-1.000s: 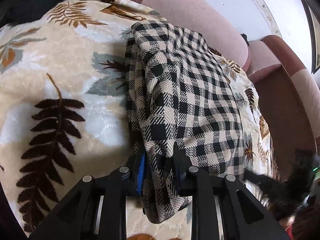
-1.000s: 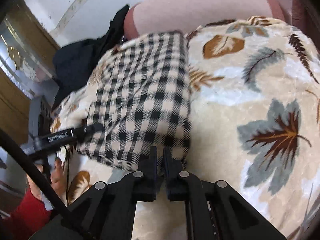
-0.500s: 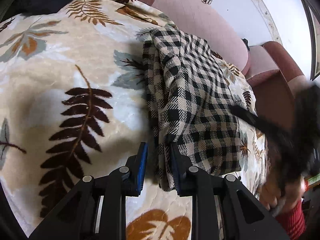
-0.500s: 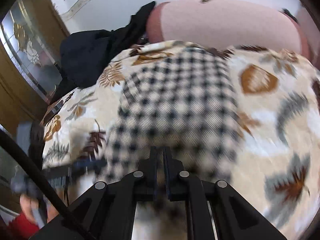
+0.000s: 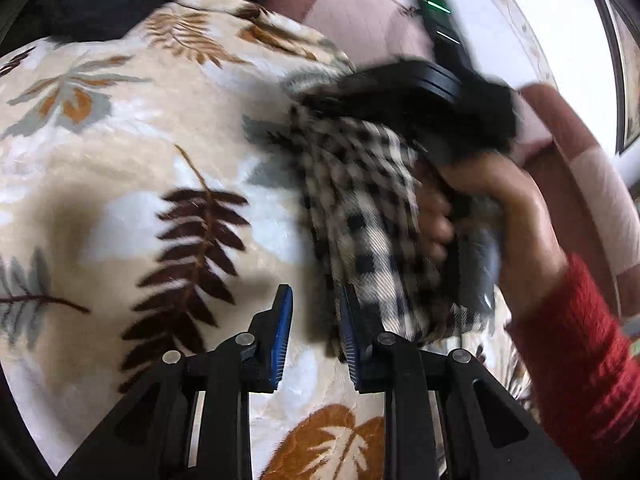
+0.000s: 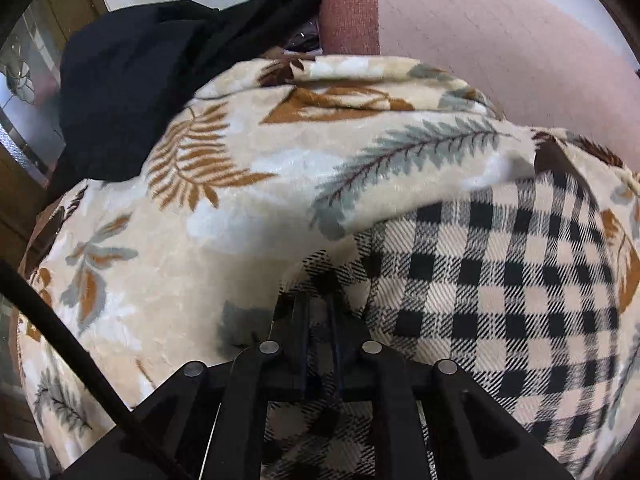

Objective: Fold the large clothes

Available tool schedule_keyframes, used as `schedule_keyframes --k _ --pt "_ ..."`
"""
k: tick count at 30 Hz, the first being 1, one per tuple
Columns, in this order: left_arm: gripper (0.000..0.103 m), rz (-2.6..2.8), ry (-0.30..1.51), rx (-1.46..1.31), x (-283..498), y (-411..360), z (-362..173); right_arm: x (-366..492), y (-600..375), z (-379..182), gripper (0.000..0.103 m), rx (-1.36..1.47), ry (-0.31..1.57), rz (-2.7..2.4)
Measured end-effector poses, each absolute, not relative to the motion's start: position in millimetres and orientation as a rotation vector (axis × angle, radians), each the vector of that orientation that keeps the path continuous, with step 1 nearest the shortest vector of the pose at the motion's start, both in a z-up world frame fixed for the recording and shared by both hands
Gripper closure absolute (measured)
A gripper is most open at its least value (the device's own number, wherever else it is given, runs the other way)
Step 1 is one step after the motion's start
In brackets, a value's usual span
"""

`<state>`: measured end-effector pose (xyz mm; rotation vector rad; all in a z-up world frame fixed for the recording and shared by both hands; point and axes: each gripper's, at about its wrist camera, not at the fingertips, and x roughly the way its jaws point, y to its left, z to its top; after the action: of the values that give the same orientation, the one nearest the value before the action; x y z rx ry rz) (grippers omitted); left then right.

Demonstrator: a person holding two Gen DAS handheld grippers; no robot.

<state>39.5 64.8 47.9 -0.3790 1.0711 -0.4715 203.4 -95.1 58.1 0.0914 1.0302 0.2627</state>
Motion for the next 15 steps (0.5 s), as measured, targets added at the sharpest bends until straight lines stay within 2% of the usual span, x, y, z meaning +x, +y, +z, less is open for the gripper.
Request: schedule_keyframes --k 4,6,12,15 --pt "0.077 -0.366 1.024 -0.383 41.4 84.5 59.0 155.1 -122.4 86.3 0.092 0.177 0.960 0.273" --pt "0.066 -0.304 1.004 -0.370 41.7 88.5 61.9 121.4 -127.7 86.5 0.092 0.164 0.959 0.296" --pt "0.062 -0.208 0.912 -0.258 30.6 83.9 72.5 32.4 -119.3 33.5 0.091 0.204 1.068 0.390" --pt "0.061 -0.164 0.860 -0.200 24.9 78.5 78.9 -9.1 -111.0 23.3 0.091 0.144 1.023 0.374"
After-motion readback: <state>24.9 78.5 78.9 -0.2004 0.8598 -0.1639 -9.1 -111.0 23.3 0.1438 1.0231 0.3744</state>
